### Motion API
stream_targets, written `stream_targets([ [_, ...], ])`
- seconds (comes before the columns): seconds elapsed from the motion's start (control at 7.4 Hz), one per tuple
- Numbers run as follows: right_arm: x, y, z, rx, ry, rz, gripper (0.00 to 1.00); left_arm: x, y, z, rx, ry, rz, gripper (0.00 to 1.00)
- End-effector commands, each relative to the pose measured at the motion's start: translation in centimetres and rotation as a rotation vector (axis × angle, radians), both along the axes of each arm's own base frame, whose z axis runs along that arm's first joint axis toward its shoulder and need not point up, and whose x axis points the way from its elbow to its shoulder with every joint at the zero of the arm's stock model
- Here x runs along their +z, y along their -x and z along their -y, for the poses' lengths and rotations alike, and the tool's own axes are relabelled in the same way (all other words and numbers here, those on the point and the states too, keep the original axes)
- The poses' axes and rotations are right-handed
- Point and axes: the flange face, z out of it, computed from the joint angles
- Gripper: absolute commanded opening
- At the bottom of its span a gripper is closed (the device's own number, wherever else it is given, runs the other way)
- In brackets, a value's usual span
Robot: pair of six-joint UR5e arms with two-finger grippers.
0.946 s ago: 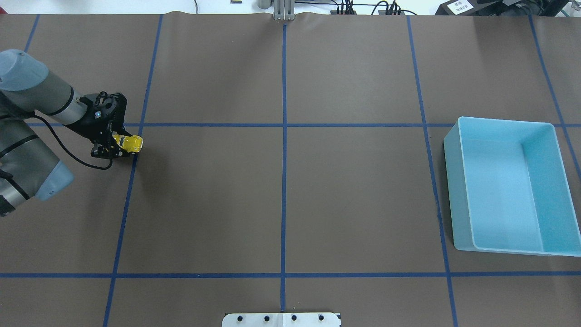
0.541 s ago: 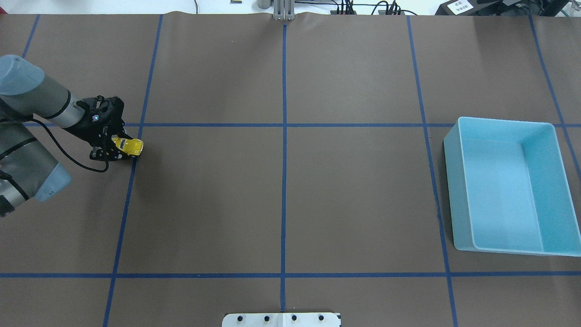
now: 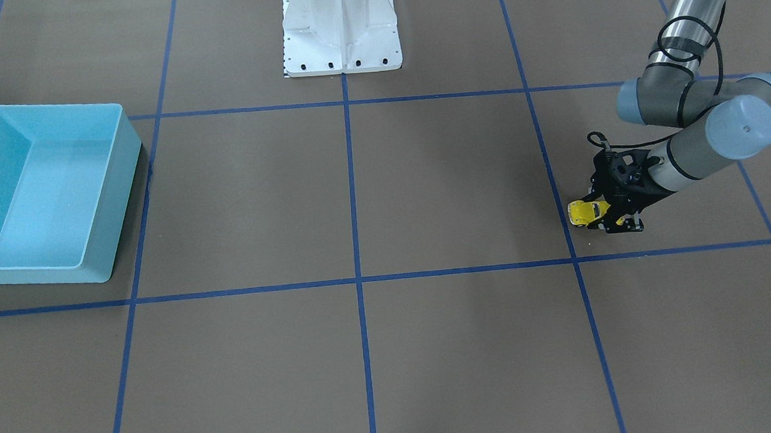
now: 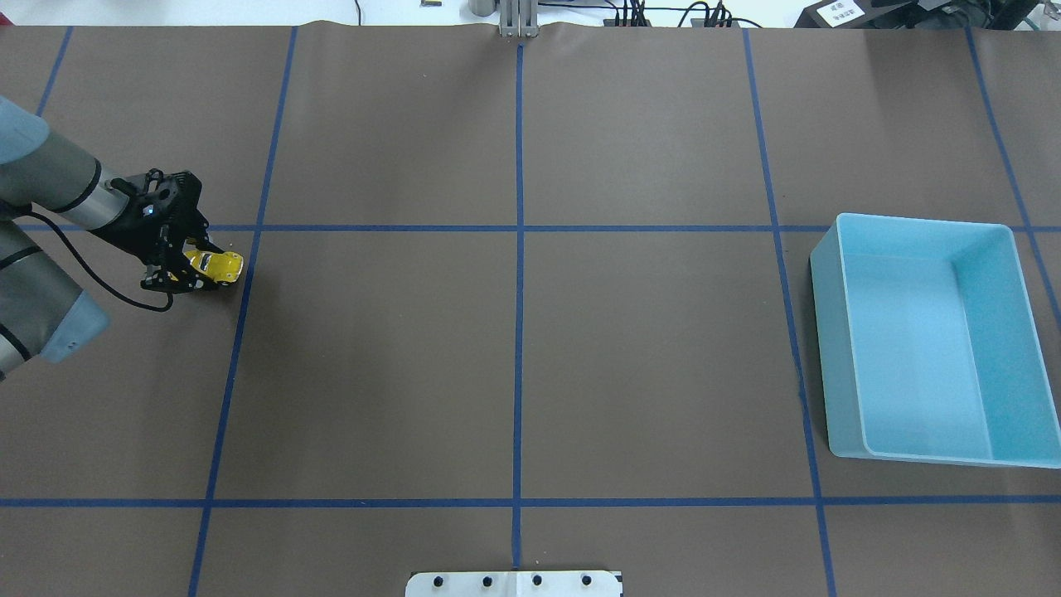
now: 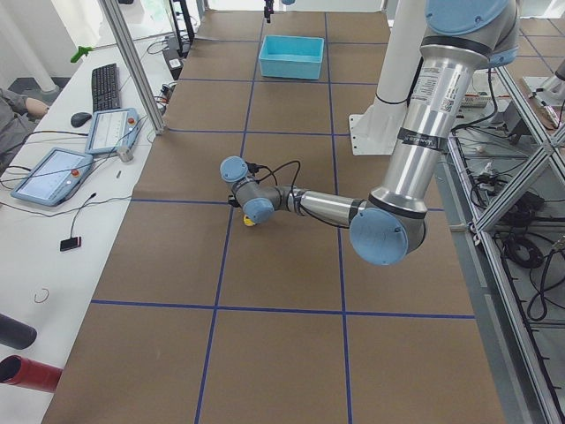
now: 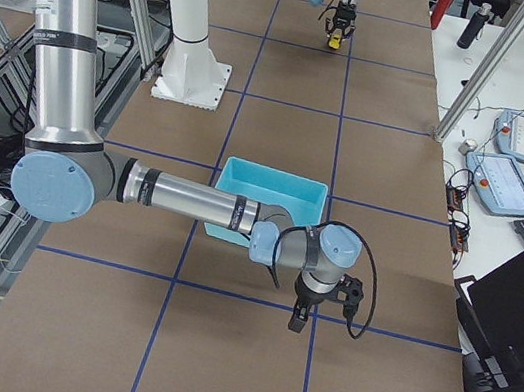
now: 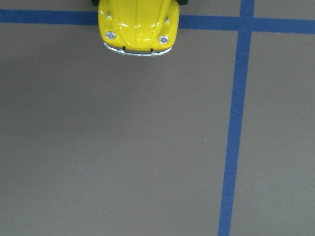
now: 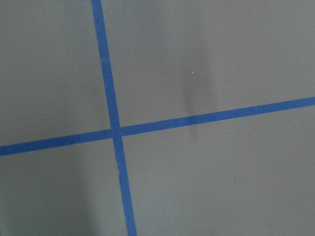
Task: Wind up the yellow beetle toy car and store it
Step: 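Drag the car backward along the table with the left gripper to wind it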
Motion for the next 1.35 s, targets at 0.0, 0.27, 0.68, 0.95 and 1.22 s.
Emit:
stream_targets([
  [0.0, 0.1, 0.0, 0.0, 0.0, 0.001, 0.0, 1.0, 2.0, 1.4, -0.5, 0.01, -0.006, 0.01, 0.0],
  [0.27, 0.1, 0.0, 0.0, 0.0, 0.001, 0.0, 1.0, 3.7, 2.9, 0.1, 0.021, -0.012, 0.014, 0.0],
  [0.68, 0.5, 0.0, -0.1, 0.0, 0.01, -0.003, 1.0, 7.0, 6.4, 0.6, 0.03, -0.021, 0.019, 0.0],
  [0.95, 0.8, 0.0, -0.2, 0.0, 0.016, -0.005, 1.0, 8.3, 7.8, 0.4, 0.027, -0.025, 0.026, 0.0],
  [1.22, 0.8, 0.0, -0.2, 0.0, 0.016, -0.005, 1.0, 10.1, 9.8, 0.2, 0.038, -0.045, 0.03, 0.0],
])
